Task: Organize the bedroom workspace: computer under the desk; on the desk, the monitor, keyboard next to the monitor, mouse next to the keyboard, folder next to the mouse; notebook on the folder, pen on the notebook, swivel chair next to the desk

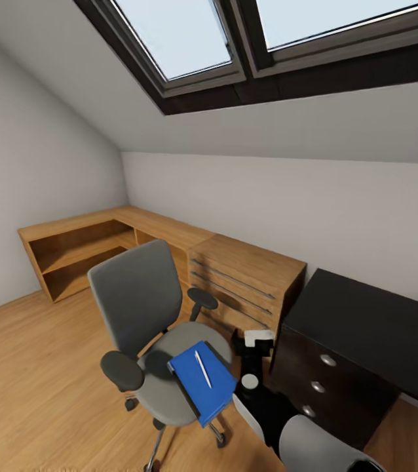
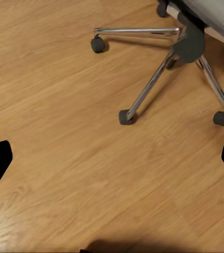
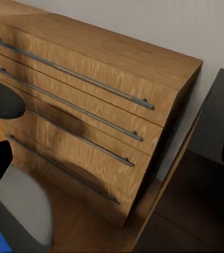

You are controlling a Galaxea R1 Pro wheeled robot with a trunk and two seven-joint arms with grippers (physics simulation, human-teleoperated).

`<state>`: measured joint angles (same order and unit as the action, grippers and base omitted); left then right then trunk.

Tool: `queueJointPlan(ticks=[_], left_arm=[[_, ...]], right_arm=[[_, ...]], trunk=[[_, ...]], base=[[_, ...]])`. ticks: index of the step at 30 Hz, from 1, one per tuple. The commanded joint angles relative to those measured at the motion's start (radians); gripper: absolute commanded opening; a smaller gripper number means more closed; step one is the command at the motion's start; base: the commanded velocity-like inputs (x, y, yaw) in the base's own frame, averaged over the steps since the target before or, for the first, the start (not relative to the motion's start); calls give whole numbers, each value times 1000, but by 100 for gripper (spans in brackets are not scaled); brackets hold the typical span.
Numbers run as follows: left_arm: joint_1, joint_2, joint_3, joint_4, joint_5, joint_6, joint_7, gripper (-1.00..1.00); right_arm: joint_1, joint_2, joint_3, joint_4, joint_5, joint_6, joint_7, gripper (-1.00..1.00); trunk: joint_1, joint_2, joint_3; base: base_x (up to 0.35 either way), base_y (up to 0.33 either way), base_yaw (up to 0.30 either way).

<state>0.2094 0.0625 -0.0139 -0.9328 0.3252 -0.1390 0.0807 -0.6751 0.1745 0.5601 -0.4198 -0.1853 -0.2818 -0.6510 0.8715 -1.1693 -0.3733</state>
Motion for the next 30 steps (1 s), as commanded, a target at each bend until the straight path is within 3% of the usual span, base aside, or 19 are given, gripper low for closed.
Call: queueJointPlan(ticks=[1,17,26,29,30], left_arm=[[0,0,-2,0,6,-2,4,100],[0,0,-3,8,6,-2,4,100],[1,0,-3,9,6,-2,4,100],[1,0,-3,9,6,-2,4,100],[1,0,-3,9,6,-1,4,100]], right_arm=[[-1,0,13,5,-9,-14,-4,100],[-1,0,36,60,-10,-93,2,100],[-1,0,36,69,-12,-95,9,100],[-1,0,35,69,-12,-96,45,100],[-1,0,34,69,-11,-96,90,100]], trunk=[[0,-1,-1],[0,-1,-1],[0,-1,-1],[0,-1,-1],[0,-1,-1]], base=[[0,0,285],[0,0,285],[0,0,284],[0,0,102],[0,0,37]])
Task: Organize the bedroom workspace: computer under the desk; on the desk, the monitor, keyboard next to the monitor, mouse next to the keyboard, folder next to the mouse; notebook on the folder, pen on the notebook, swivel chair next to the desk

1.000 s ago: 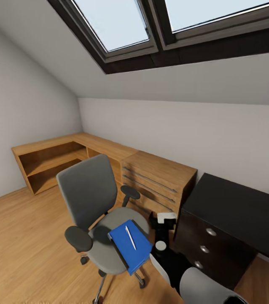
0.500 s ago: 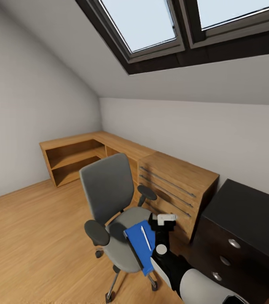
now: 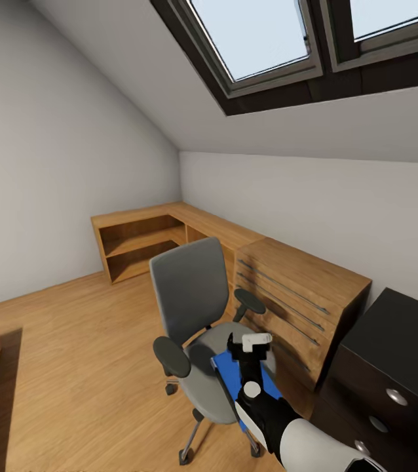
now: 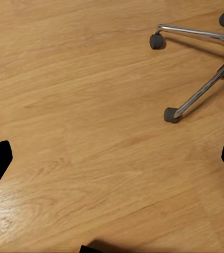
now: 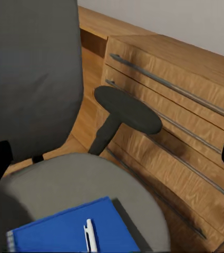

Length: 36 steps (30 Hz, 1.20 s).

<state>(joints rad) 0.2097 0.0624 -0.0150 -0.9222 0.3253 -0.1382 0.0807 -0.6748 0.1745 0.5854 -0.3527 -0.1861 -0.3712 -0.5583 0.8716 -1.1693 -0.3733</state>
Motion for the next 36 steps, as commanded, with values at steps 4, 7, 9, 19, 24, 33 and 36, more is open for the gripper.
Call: queueJointPlan(ticks=[4,7,9,19,24,33,36], left_arm=[[0,0,-2,-1,6,-1,4,100],[0,0,-2,-1,6,-1,4,100],[0,0,-2,-1,6,-1,4,100],[0,0,-2,-1,6,-1,4,100],[0,2,-2,-1,6,-1,4,100],[0,2,-1,-1,5,-3,4,100],[0,2,0,-1,5,-3,4,100]], right_arm=[[-1,0,6,3,-13,-6,81,100],[-1,0,5,4,-13,-7,93,100],[-1,0,6,6,-13,-10,95,100],[0,0,8,37,-14,-70,99,100],[0,0,6,38,-14,-72,103,100],[-1,0,-3,43,-20,71,239,100],[-2,0,-10,42,-29,155,319,100]], trunk=[[0,-1,-1],[0,-1,-1],[0,-1,-1],[0,-1,-1],[0,-1,-1],[0,-1,-1],[0,-1,-1]], base=[[0,0,9],[0,0,2],[0,0,0],[0,0,0],[0,0,0],[0,0,0],[0,0,0]])
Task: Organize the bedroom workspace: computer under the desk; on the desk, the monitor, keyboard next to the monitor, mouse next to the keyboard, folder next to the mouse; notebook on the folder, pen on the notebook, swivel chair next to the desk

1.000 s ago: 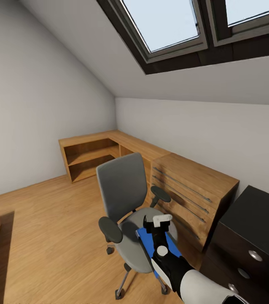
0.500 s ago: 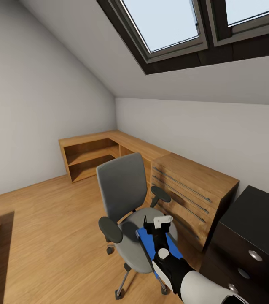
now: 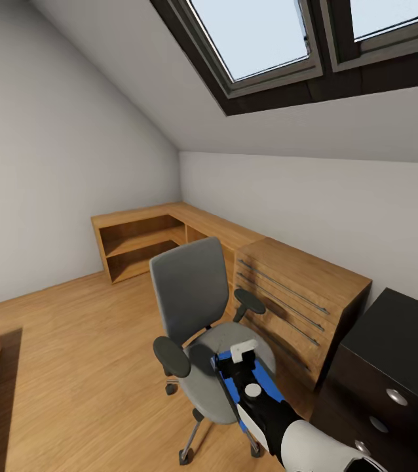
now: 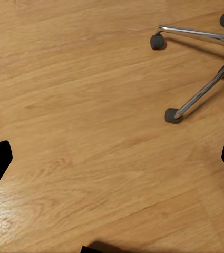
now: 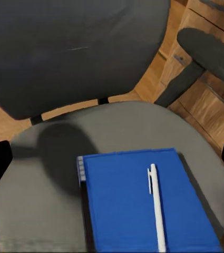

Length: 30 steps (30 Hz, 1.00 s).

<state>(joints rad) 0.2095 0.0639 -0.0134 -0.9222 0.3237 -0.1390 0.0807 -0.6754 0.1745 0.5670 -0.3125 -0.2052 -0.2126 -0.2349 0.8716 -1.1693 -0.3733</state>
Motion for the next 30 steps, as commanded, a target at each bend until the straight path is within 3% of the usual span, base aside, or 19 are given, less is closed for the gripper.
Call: queueJointPlan(ticks=[1,3,4,12,19,22,30], left_arm=[[0,1,-2,-1,6,-2,4,100],[0,1,-2,-1,6,-2,4,100],[0,1,-2,-1,6,-2,4,100],[1,1,-2,-1,6,-2,4,100],[0,1,-1,-1,6,-2,4,100],[0,3,0,-1,6,-2,4,100],[0,5,2,-2,7,-3,5,100]], right_arm=[[-2,0,4,1,-18,11,8,100],[-3,0,-5,0,-33,35,18,100],[-7,-10,-15,-2,-72,179,32,100],[-14,-71,-33,-5,-182,236,105,100],[-18,-79,-34,-5,-198,255,121,100],[-40,-105,-35,-4,-222,334,154,100],[-54,-124,-36,-5,-233,441,171,100]], trunk=[[0,-1,-1],[0,-1,-1],[0,-1,-1],[0,-1,-1],[0,-1,-1],[0,-1,-1],[0,-1,-1]], base=[[0,0,0],[0,0,0],[0,0,0],[0,0,0],[6,0,0],[161,0,0],[171,0,0]])
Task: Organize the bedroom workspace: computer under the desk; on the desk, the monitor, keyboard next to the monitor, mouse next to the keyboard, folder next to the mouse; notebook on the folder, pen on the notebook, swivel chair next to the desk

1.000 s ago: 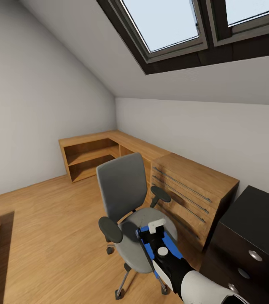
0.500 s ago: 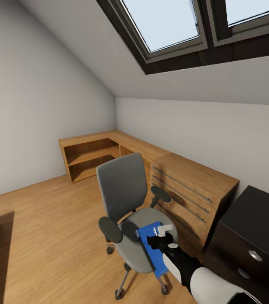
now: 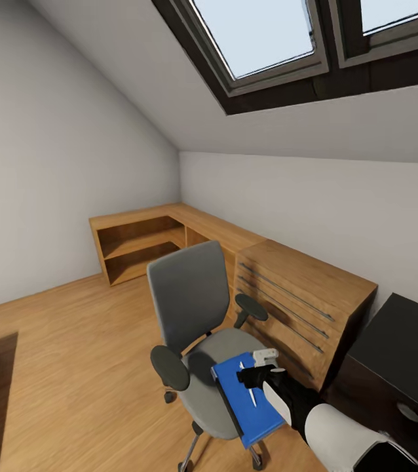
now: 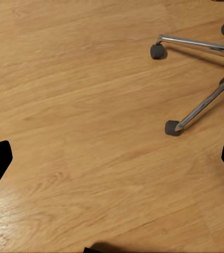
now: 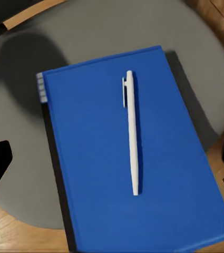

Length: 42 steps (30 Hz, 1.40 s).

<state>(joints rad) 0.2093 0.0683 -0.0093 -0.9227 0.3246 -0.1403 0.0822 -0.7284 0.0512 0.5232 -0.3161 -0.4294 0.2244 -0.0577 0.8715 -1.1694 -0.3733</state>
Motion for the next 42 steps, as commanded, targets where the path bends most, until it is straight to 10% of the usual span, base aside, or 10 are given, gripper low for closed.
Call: queueJointPlan(ticks=[1,16,30,36,42], left_arm=[[0,1,-2,-2,7,-2,4,100],[1,-1,36,-81,11,-27,3,100],[1,8,110,-146,77,-40,-5,100],[78,91,121,-260,229,-35,-168,100],[136,115,123,-311,280,-31,-227,100]], right_arm=[[-1,-6,8,-2,-9,9,-6,100],[-2,-11,3,-3,-9,13,-7,100],[-2,-11,1,-18,-9,10,-6,100],[-2,-12,0,-33,-10,6,-7,100],[-2,-11,-1,-34,-9,6,-7,100]], trunk=[[0,-1,-1],[0,-1,-1],[54,-99,-45],[62,-113,-51],[62,-113,-51]], base=[[23,0,0],[83,0,0],[1,0,0],[0,0,0],[0,0,0]])
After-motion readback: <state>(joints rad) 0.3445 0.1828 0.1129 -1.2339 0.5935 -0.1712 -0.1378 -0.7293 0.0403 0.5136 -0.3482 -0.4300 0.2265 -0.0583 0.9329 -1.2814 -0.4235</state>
